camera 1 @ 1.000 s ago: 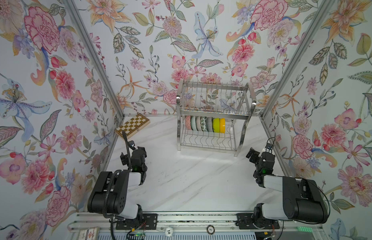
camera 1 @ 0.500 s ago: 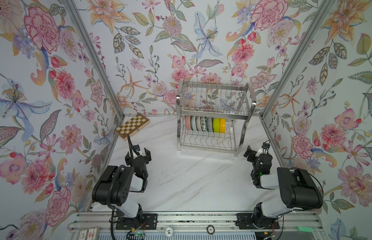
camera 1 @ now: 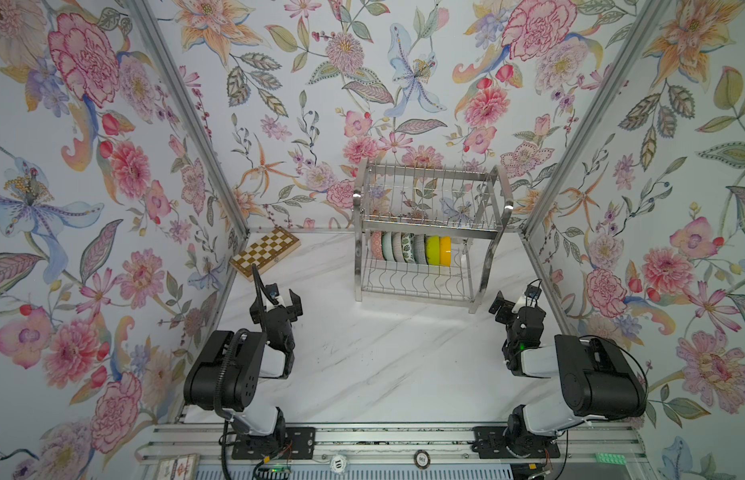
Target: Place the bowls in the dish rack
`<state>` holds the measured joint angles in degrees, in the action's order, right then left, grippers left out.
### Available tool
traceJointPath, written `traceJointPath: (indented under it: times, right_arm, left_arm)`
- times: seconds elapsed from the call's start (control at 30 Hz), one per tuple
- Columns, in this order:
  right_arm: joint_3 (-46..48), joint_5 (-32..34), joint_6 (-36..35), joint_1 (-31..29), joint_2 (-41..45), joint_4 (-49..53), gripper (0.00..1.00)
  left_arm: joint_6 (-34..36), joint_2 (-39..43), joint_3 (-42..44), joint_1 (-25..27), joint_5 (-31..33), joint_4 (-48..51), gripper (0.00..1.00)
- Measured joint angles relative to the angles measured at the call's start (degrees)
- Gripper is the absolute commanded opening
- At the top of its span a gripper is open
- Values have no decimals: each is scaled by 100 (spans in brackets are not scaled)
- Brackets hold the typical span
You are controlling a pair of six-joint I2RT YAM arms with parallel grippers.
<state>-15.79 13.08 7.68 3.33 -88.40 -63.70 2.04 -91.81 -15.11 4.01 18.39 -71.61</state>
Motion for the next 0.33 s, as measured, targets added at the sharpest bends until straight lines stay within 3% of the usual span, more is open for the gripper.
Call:
traceJointPath:
  times: [0.33]
  right_arm:
    - [-83,-365,-20,94,0,111,99]
  left_arm:
    - [0,0,0,0,-2,0,99]
